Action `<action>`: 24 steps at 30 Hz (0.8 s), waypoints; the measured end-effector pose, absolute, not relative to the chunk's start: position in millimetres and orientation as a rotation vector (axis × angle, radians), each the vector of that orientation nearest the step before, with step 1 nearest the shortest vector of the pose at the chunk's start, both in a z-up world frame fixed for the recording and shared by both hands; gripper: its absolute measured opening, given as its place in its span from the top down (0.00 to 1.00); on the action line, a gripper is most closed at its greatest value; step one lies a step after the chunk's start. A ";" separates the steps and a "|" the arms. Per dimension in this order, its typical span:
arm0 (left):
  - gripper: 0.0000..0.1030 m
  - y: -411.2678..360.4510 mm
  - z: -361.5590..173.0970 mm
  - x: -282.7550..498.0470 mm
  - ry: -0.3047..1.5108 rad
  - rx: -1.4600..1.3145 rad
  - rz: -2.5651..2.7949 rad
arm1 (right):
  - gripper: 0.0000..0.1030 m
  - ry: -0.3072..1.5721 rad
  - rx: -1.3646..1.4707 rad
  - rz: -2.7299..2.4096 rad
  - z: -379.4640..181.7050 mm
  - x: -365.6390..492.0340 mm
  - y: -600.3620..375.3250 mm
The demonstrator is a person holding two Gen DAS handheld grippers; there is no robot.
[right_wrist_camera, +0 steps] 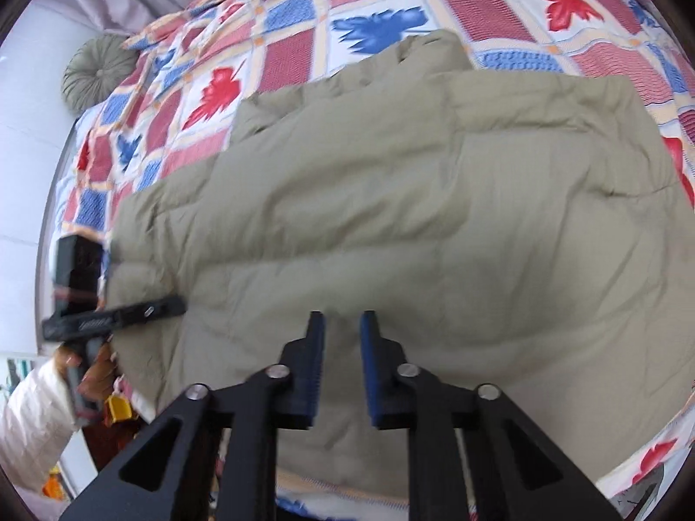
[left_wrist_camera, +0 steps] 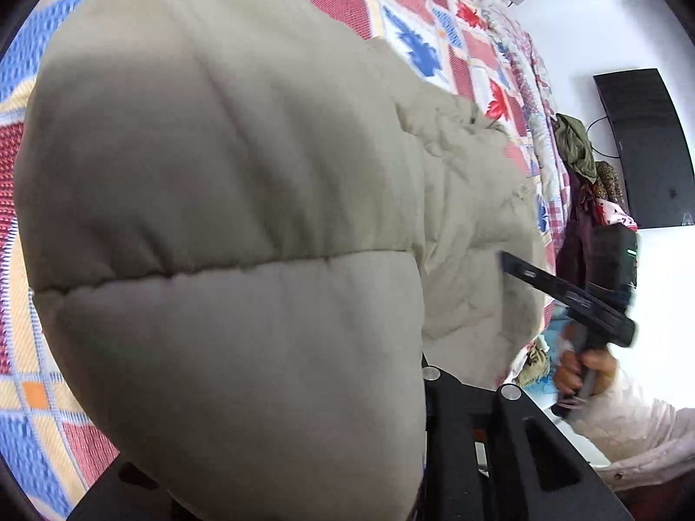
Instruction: Fold large clothes
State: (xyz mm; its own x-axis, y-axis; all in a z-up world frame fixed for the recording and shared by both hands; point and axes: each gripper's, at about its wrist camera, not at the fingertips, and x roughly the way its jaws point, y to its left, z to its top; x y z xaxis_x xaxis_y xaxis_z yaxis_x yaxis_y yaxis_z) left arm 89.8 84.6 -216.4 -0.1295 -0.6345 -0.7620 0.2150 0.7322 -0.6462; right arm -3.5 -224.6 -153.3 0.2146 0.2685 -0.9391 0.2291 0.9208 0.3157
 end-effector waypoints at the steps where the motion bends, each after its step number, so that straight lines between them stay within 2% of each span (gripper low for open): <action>1: 0.72 79.8 -203.2 86.5 1.524 -0.351 -0.761 | 0.89 1.353 0.438 0.019 -157.9 1.3 -228.7; 10: 0.72 -10.3 -104.9 65.3 1.459 -0.263 -0.835 | 0.91 1.300 0.495 0.052 -208.6 36.9 -237.4; 11: 0.72 -26.0 -97.3 62.5 1.457 -0.251 -0.840 | 0.94 1.300 0.520 0.056 -213.7 40.6 -240.4; 18: 0.72 -112.4 -77.2 50.5 1.461 -0.129 -0.799 | 1.00 1.316 0.701 0.092 -241.7 54.9 -263.5; 24: 0.69 -161.9 -73.3 53.8 1.478 -0.092 -0.803 | 1.00 1.353 0.863 0.145 -253.8 58.6 -283.0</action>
State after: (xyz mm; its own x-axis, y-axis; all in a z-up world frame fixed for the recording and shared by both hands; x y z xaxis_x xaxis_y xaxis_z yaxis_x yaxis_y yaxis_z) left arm 53.8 -161.9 -73.3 -0.1106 -0.5270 -0.8426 0.4203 0.7435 -0.5201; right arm 58.6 -283.0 -253.8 0.2582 0.5577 -0.7889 0.3777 0.6933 0.6137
